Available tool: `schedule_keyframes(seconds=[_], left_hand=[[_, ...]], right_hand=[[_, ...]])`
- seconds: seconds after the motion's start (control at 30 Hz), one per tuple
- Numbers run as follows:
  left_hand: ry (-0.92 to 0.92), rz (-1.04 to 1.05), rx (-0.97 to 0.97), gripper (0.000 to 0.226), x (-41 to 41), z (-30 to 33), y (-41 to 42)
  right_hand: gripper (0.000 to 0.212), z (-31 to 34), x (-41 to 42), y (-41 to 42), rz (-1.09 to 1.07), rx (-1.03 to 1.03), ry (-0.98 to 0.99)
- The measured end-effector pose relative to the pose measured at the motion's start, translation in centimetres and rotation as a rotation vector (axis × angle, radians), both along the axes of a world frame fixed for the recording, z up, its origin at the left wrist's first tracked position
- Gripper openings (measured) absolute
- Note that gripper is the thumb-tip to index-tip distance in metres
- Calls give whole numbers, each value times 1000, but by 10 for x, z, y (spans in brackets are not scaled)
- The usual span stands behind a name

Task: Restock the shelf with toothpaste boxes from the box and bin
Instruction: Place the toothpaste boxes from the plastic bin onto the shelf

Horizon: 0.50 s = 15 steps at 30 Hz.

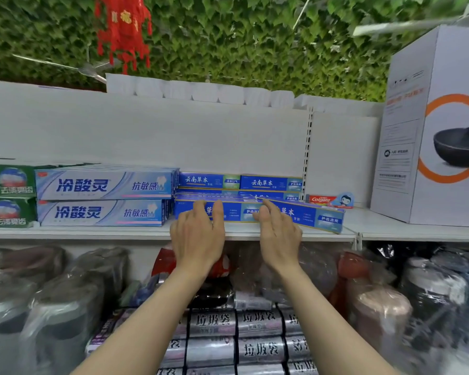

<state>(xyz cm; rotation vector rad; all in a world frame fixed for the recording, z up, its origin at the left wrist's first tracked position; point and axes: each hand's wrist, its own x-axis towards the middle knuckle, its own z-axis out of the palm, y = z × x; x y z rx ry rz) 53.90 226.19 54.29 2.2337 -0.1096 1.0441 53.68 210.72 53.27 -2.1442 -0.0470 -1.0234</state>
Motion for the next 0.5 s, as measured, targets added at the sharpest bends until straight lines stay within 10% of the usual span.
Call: schedule_keyframes(seconds=[0.27, 0.5], left_hand=[[-48, -401, -200, 45, -12, 4, -65], [-63, -253, -39, 46, -5, -8, -88]], right_hand=[[54, 16, -31, -45, 115, 332, -211], [52, 4, -23, -114, -189, 223, -216]])
